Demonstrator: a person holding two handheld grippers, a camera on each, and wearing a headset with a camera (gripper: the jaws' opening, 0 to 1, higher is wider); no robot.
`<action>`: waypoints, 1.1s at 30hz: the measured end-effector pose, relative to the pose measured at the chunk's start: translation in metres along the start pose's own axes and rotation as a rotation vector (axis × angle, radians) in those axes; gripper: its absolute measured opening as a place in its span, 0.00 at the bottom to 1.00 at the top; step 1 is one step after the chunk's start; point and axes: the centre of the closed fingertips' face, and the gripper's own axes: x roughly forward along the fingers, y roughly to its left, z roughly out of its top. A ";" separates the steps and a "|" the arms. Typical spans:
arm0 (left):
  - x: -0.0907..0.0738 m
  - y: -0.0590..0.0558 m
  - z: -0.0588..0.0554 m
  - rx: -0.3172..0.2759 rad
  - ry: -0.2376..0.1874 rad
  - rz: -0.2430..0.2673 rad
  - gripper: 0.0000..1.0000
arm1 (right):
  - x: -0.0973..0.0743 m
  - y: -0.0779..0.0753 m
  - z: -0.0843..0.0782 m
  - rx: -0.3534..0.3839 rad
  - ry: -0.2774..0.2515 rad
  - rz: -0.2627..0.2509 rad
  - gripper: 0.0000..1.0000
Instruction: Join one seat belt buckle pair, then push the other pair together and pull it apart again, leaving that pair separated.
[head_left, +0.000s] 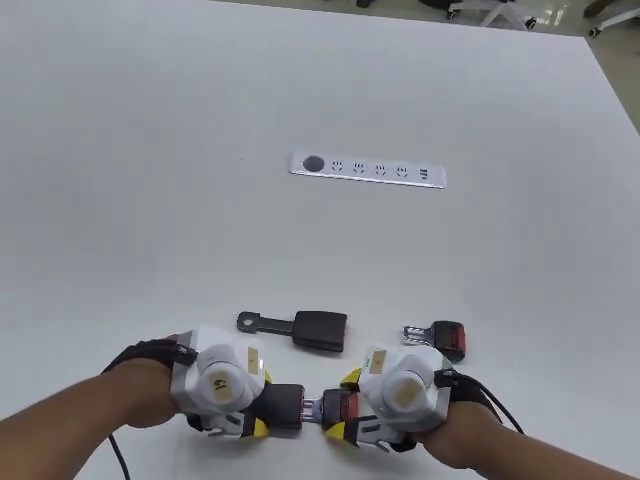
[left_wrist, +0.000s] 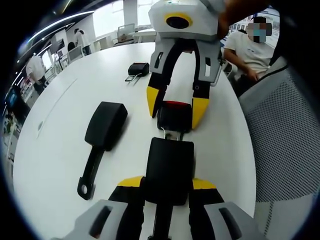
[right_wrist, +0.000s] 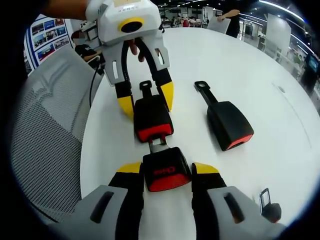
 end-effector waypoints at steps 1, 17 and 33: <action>0.000 0.000 -0.001 0.009 0.003 -0.001 0.35 | -0.001 0.001 0.001 -0.001 0.000 -0.002 0.35; 0.003 0.002 -0.003 0.050 0.024 -0.030 0.34 | 0.002 0.002 0.008 -0.007 -0.014 0.003 0.34; 0.003 0.003 -0.003 0.076 0.037 -0.051 0.34 | 0.010 0.006 0.019 0.003 -0.034 -0.005 0.34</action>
